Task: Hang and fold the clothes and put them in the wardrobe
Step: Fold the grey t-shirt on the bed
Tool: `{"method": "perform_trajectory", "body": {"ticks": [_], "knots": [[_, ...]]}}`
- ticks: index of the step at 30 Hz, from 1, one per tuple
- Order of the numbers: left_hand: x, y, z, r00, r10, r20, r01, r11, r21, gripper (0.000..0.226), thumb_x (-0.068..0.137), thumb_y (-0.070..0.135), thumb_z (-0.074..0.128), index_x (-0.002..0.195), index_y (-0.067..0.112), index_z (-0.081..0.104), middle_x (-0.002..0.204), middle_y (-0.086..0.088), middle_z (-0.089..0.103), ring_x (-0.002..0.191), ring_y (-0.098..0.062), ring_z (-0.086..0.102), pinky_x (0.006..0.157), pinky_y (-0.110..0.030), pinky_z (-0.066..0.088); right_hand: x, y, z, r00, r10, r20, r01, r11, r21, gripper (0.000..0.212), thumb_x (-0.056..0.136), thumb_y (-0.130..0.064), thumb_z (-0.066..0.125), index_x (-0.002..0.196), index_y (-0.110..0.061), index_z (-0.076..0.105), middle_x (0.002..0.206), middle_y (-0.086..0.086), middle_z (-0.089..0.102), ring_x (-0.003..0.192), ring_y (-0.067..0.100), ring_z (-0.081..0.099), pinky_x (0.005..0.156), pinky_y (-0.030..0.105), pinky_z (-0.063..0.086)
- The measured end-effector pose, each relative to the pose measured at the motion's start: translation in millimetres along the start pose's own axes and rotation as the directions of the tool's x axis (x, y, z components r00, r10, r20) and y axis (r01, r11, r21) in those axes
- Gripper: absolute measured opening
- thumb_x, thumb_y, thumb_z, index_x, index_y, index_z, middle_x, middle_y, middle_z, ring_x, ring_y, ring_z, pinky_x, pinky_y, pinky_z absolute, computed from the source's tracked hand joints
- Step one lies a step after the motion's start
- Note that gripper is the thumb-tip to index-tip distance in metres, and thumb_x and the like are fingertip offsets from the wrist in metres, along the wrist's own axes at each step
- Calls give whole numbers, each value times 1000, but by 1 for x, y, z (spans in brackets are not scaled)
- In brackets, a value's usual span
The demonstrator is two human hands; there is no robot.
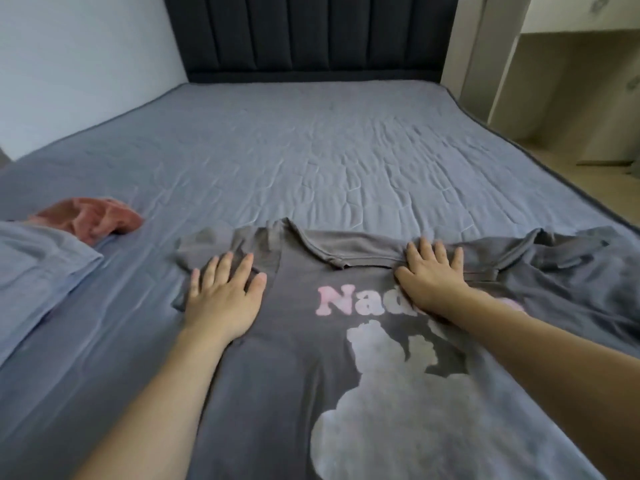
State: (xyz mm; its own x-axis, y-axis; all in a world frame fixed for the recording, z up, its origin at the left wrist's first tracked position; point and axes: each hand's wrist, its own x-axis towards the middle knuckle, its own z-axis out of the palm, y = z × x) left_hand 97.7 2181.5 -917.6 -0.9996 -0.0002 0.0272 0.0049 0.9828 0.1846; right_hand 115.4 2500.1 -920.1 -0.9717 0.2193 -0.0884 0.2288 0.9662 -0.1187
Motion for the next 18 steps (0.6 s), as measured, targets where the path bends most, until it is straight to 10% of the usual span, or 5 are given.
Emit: {"method": "perform_trajectory", "body": {"ticks": [4,10,15,18], "knots": [[-35,-28,1,878,-355,-320,270,921,-280,62,88,47,55,136,9,48,141,-22,44,126,-40,41,103,-50,35,19,-93,-14,959,-273,-71,282,930,234,44,98,-37,31,136,-20,44,140,7,45,134,27,37,107,43,22],[-27,-41,-4,904,-425,-50,355,810,-467,43,85,49,54,104,11,62,114,-18,64,109,-37,57,91,-43,42,78,-228,-38,965,-212,152,88,814,574,53,84,-23,64,132,-2,50,117,14,60,106,31,60,86,33,49],[-26,-51,-8,778,-628,23,69,50,-996,12,70,17,63,65,6,60,64,-11,63,64,-19,55,63,-39,47,95,-275,-42,971,-182,157,93,887,453,3,80,-11,58,77,-10,57,81,10,58,66,23,54,54,24,40],[-29,-34,-12,756,-652,-51,-35,38,-999,17,75,14,59,60,11,51,53,2,57,49,-7,42,52,-27,39,101,-274,-46,979,-142,146,14,763,646,18,92,-10,48,74,-15,49,93,8,56,70,18,53,62,27,48]]}}
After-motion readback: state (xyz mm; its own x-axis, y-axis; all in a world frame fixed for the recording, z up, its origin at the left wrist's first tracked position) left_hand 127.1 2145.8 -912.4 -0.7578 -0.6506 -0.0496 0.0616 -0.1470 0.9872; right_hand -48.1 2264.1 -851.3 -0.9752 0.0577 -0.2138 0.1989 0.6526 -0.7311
